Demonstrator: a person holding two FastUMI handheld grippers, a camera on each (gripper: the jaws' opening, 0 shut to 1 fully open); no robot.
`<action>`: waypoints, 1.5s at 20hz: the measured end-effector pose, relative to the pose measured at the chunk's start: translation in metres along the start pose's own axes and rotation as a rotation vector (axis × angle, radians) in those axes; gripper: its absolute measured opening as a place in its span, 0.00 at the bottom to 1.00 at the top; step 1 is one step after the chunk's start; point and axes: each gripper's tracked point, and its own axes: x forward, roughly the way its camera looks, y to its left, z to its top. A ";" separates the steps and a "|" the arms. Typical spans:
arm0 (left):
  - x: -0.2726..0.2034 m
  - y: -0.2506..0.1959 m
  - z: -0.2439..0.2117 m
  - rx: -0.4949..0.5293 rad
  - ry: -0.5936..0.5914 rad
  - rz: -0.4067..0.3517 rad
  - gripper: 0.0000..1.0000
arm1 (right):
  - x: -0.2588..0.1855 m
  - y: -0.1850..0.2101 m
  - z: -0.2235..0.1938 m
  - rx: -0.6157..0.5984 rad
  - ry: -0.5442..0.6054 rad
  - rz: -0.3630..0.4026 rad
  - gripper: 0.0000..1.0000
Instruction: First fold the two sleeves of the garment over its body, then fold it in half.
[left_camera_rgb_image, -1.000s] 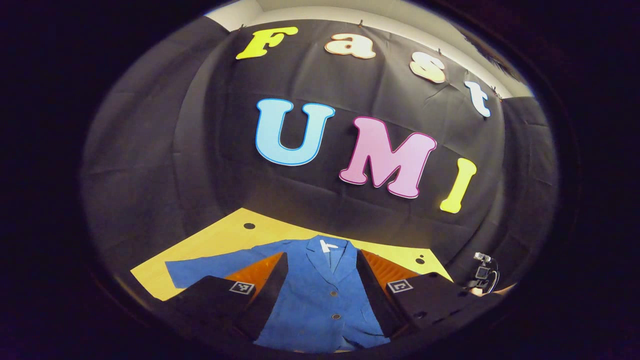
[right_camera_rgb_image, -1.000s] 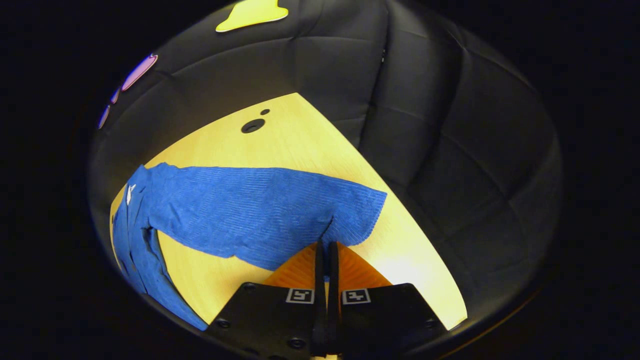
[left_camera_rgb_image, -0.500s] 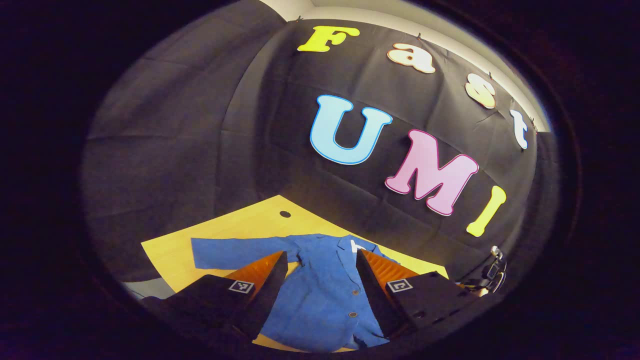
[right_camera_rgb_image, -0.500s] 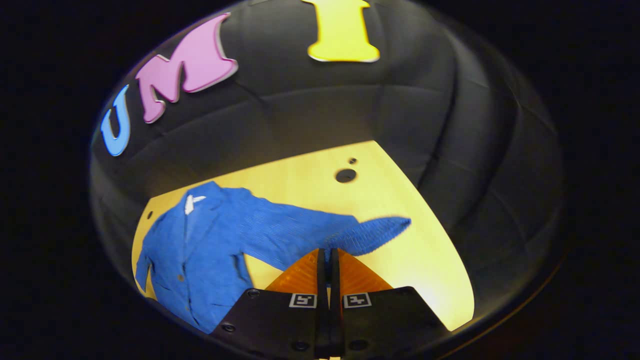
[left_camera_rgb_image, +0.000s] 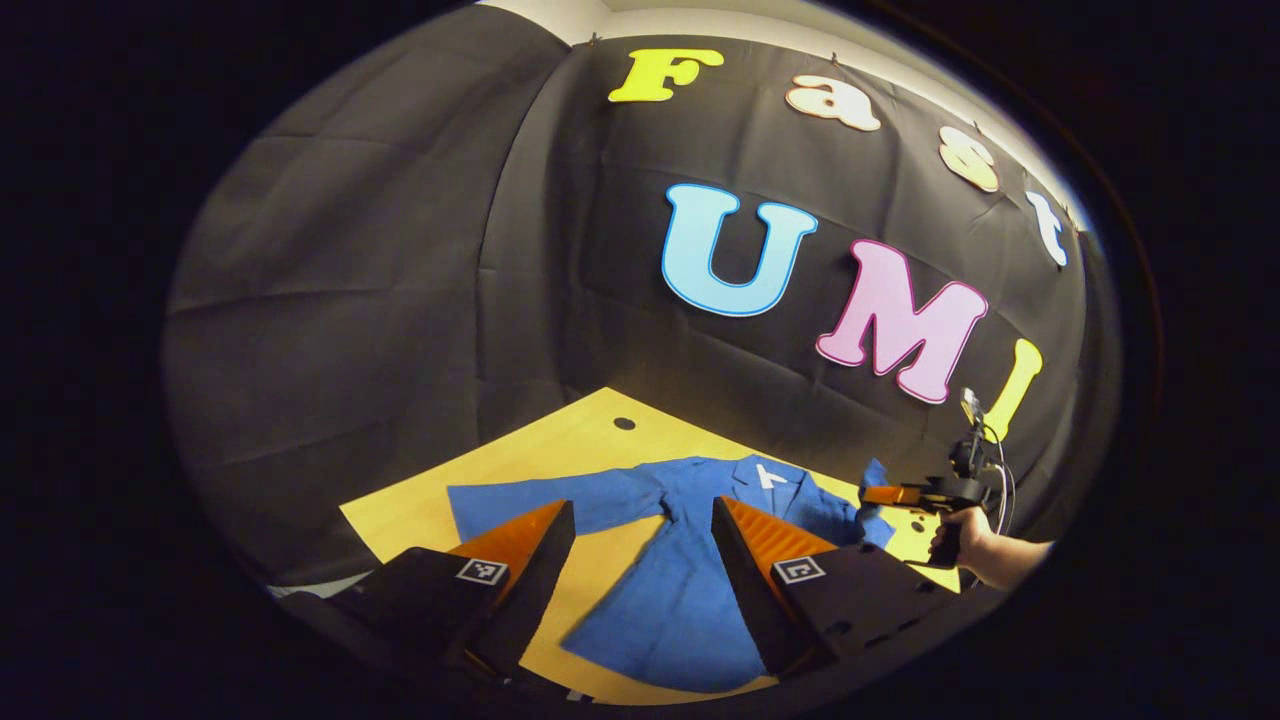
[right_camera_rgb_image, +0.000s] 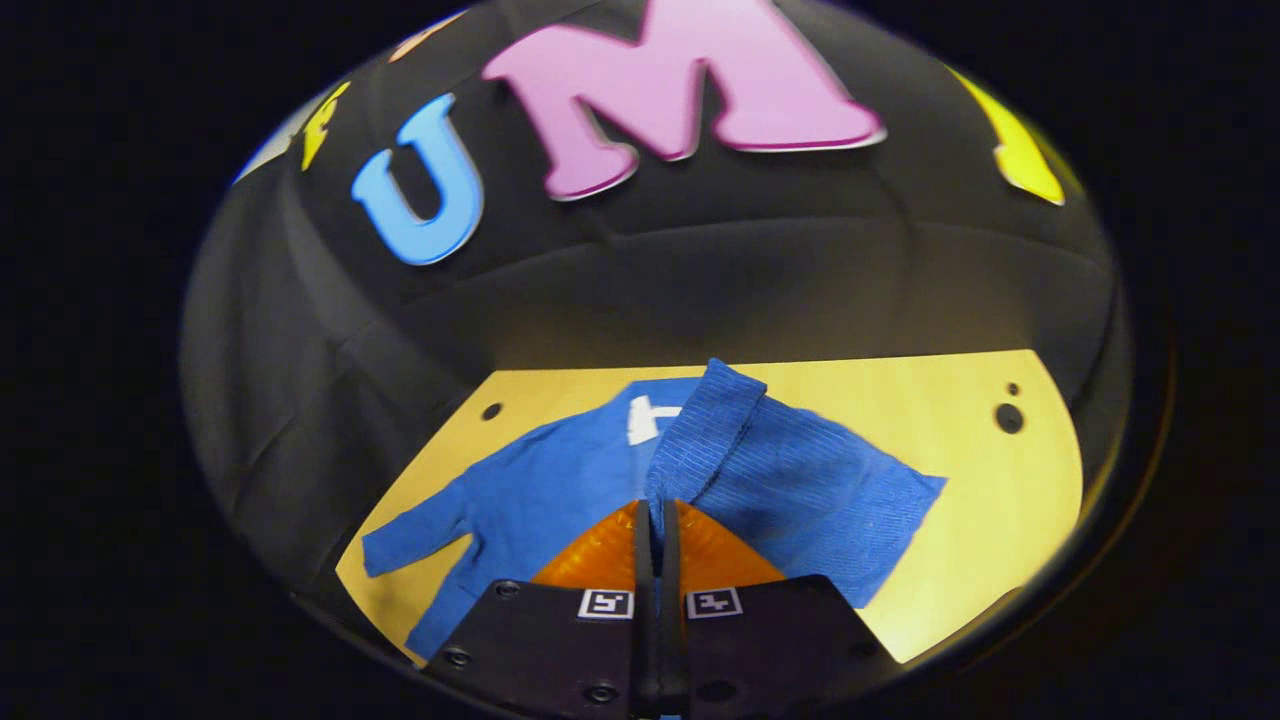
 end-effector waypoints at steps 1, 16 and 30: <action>0.003 0.008 -0.004 0.006 0.008 0.011 0.79 | 0.014 0.021 -0.006 -0.022 0.017 0.037 0.04; 0.028 0.097 -0.055 -0.139 0.154 0.097 0.81 | 0.097 0.118 -0.057 -0.126 0.058 0.030 0.61; 0.175 0.214 -0.099 0.037 0.471 0.318 0.81 | -0.169 0.090 -0.025 -0.260 -0.235 -0.226 0.98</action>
